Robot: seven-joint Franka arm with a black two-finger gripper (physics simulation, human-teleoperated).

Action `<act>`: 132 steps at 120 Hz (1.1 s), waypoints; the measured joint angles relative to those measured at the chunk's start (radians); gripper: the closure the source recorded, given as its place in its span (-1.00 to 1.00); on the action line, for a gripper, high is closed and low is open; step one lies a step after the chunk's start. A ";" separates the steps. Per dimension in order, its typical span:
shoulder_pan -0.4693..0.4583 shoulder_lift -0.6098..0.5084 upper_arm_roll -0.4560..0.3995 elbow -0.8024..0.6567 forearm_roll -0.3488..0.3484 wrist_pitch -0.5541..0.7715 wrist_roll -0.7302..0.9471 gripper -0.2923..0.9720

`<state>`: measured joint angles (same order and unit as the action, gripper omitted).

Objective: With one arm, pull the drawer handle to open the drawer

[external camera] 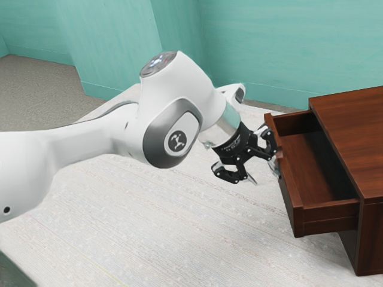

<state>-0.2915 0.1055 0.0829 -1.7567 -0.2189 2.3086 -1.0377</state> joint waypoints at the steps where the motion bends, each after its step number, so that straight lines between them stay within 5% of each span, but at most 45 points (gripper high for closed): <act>1: 0.000 -0.002 0.000 -0.003 0.000 0.001 0.000 0.11; 132: -0.006 -0.197 0.069 -0.242 0.013 0.068 -0.005 0.13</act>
<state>-0.2973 -0.0918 0.1523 -1.9986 -0.2058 2.3771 -1.0424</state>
